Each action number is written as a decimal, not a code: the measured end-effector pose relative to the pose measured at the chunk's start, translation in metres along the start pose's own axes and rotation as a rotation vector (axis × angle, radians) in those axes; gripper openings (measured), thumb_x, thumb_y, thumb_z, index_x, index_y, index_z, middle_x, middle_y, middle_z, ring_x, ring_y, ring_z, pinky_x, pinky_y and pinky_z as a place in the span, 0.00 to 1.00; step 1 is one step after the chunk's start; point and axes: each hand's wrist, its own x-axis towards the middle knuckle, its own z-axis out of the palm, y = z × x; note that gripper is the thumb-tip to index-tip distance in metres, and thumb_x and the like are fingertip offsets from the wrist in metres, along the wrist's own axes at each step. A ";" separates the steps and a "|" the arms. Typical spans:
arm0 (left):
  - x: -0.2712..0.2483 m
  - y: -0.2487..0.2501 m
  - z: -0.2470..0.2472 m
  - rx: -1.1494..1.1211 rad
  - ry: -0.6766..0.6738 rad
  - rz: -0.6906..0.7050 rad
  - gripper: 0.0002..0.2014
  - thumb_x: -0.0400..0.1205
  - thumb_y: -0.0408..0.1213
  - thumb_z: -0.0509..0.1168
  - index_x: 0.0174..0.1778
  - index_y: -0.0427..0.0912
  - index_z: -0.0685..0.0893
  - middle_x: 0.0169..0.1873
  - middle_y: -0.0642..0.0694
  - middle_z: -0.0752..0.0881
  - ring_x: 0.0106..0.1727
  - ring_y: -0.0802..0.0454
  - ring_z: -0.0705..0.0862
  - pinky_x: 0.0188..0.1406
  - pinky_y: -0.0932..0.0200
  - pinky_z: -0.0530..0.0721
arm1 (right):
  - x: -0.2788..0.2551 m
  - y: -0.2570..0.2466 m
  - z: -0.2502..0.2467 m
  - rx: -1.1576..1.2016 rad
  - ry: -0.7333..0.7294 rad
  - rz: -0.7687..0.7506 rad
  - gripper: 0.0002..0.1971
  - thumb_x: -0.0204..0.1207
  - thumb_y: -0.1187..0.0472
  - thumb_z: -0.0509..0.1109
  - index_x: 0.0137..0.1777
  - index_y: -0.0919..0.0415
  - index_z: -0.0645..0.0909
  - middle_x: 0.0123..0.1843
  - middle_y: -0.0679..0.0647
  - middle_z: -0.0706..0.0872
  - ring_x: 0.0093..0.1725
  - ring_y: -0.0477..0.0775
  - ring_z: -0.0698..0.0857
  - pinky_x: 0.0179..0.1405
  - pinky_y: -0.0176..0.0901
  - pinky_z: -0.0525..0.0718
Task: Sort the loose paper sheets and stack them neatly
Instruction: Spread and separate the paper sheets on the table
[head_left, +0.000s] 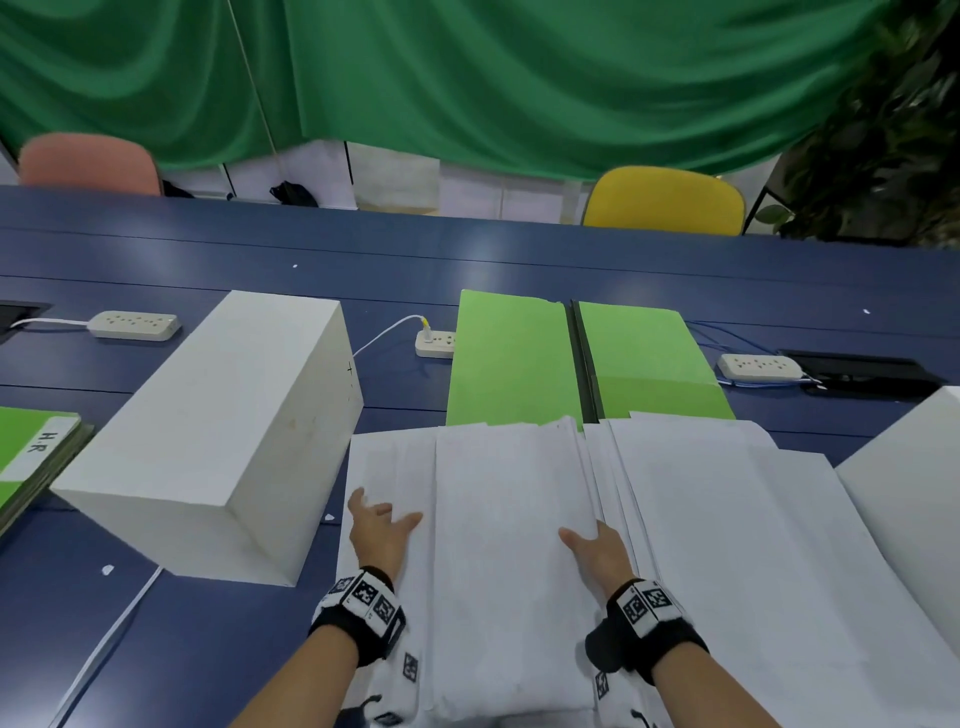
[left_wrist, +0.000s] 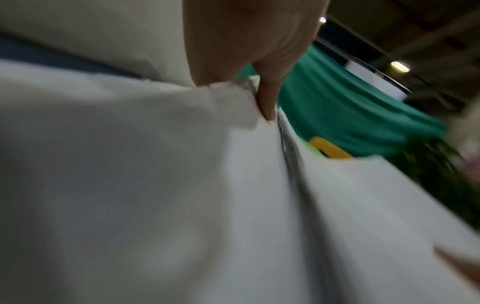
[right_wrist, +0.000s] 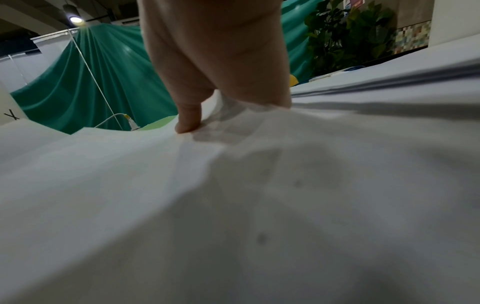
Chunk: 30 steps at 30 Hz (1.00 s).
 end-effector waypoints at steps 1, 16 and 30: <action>0.006 -0.002 -0.002 -0.048 0.010 -0.083 0.40 0.71 0.23 0.74 0.77 0.34 0.62 0.61 0.34 0.79 0.62 0.42 0.78 0.65 0.54 0.72 | -0.001 -0.001 -0.001 0.001 0.006 -0.003 0.26 0.73 0.51 0.72 0.67 0.66 0.76 0.64 0.58 0.84 0.62 0.61 0.83 0.66 0.54 0.80; -0.007 0.010 0.001 0.310 -0.352 -0.015 0.21 0.76 0.34 0.71 0.64 0.34 0.78 0.62 0.38 0.83 0.57 0.44 0.82 0.56 0.58 0.79 | -0.023 -0.017 0.008 -0.011 -0.220 -0.132 0.12 0.82 0.57 0.62 0.62 0.60 0.78 0.54 0.55 0.86 0.54 0.56 0.84 0.57 0.46 0.81; -0.054 0.176 -0.069 -0.086 -0.289 0.609 0.08 0.77 0.25 0.67 0.42 0.43 0.86 0.27 0.63 0.88 0.31 0.70 0.85 0.33 0.72 0.81 | -0.051 -0.137 -0.020 0.444 -0.496 -0.556 0.41 0.48 0.38 0.81 0.63 0.51 0.75 0.56 0.41 0.87 0.54 0.40 0.86 0.48 0.36 0.83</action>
